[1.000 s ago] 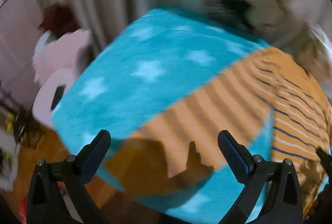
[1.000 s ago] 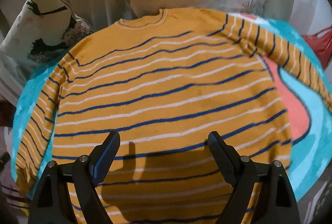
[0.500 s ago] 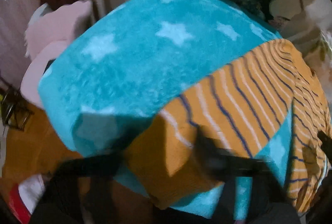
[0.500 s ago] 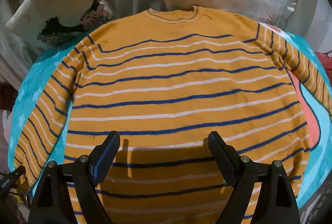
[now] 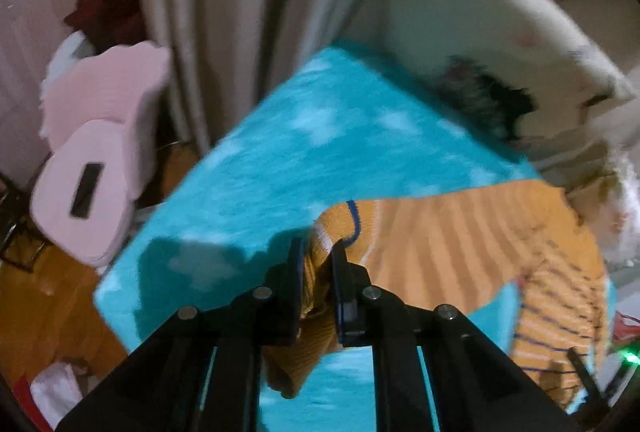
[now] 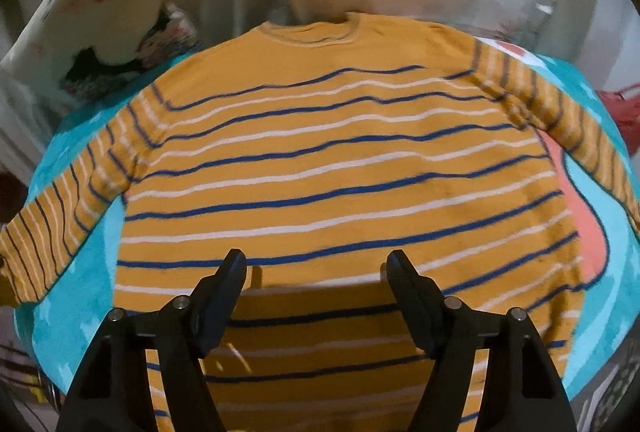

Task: Fold small clothes
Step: 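Grasp the sweater sleeve cuff with the left tool, then fold the held sleeve across the sweater chest with the left tool and release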

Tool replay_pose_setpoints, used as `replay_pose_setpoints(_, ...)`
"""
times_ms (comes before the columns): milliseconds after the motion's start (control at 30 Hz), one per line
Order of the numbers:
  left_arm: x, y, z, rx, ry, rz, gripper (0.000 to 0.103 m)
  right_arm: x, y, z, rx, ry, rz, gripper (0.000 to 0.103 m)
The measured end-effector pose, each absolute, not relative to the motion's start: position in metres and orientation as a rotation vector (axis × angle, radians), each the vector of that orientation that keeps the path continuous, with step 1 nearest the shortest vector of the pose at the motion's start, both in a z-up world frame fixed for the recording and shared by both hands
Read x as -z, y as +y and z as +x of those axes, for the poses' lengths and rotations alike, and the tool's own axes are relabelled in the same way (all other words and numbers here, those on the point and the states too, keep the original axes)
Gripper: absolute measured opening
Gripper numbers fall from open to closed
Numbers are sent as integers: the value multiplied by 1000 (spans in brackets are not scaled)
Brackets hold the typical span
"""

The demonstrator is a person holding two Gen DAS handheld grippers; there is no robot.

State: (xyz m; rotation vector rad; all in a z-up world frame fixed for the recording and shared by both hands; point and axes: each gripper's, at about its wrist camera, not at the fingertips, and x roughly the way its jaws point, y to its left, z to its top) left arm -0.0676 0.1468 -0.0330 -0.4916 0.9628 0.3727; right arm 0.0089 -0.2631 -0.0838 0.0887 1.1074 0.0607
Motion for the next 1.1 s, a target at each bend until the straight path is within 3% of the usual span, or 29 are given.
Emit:
replay_pose_setpoints(167, 3, 72, -35, -200, 938, -479, 12, 80, -308, 14, -6, 1084, 150, 77)
replay_pose_setpoints(367, -18, -77, 14, 45, 948, -426, 12, 79, -374, 29, 15, 1059, 235, 77)
replay_pose_setpoints(667, 28, -305, 78, 364, 1064, -372, 13, 76, -483, 37, 79, 1035, 289, 77)
replay_pose_setpoints(767, 49, -335, 74, 392, 1144, -395, 18, 77, -507, 42, 75, 1041, 297, 77)
replay_pose_setpoints(800, 50, -337, 69, 401, 1146, -412, 27, 76, -513, 45, 61, 1036, 300, 77)
replay_pose_setpoints(833, 49, -335, 64, 396, 1140, -421, 44, 75, -516, 46, 48, 1029, 301, 77)
replay_pose_setpoints(900, 41, -324, 50, 338, 1104, -411, 59, 72, -515, 52, 5, 1020, 299, 77)
replay_pose_setpoints(1000, 36, -293, 33, 196, 1094, -394, 65, 70, -501, 64, -122, 1022, 300, 77)
replay_pose_setpoints(1100, 41, -262, 18, 44, 1113, -390, 65, 74, -475, 77, -269, 1052, 290, 77)
